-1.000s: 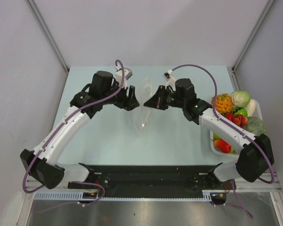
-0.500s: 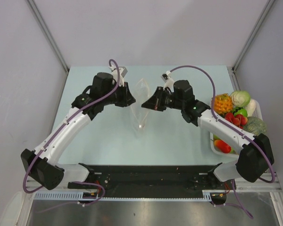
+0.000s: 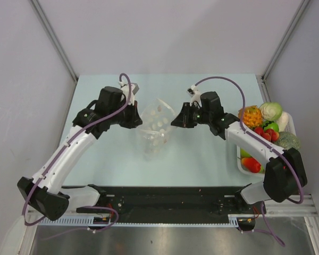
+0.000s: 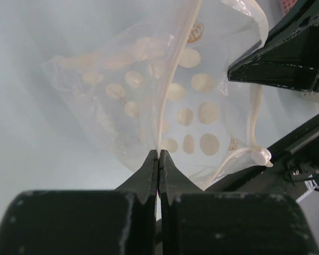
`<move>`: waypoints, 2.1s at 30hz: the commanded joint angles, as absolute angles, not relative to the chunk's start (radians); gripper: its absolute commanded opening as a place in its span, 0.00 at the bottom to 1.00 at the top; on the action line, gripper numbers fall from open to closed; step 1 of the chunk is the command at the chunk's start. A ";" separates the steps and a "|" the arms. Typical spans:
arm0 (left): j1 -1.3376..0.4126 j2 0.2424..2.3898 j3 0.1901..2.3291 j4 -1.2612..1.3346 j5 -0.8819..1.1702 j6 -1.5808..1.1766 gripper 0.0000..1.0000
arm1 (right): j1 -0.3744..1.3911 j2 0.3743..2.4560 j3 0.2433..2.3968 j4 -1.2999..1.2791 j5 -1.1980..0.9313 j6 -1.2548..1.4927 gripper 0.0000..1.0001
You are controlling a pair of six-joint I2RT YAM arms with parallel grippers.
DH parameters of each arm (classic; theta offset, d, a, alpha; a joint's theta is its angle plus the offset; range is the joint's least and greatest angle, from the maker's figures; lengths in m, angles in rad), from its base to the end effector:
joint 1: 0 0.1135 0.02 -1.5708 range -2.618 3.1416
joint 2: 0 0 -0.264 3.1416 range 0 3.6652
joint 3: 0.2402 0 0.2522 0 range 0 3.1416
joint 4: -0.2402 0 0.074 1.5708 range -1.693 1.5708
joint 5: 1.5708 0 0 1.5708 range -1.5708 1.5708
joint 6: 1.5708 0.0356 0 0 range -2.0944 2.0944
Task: Place the food in the zip-top bag and seal the zipper
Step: Open the zipper of the food storage bag, then pick up the fake fruit from the bin.
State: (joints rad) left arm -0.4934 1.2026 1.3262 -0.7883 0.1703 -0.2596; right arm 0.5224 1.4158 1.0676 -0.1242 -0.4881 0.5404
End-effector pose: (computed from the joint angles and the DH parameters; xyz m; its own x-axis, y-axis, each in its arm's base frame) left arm 0.2143 -0.1221 0.3823 -0.6750 0.0758 -0.7339 0.4252 0.8528 -0.3031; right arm 0.2723 0.1761 0.2992 -0.7511 0.0919 -0.6538 -0.4853 0.5945 0.6411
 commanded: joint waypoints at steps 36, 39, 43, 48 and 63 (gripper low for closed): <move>-0.552 1.453 1.307 -0.594 0.333 -0.357 0.00 | -0.439 1.244 1.597 -1.460 -0.429 -0.750 1.00; -0.555 1.451 1.299 -0.592 0.342 -0.362 0.00 | -0.439 1.200 1.470 -1.422 -0.338 -0.775 1.00; -0.568 1.453 1.289 -0.586 0.363 -0.359 0.00 | -0.393 1.186 1.396 -1.352 -0.223 -0.772 1.00; -0.571 1.448 1.287 -0.586 0.370 -0.342 0.00 | -0.359 1.209 1.359 -1.292 -0.131 -0.776 1.00; -0.569 1.470 1.327 -0.578 0.370 -0.336 0.00 | -0.299 1.204 1.218 -1.153 -0.051 -0.756 0.72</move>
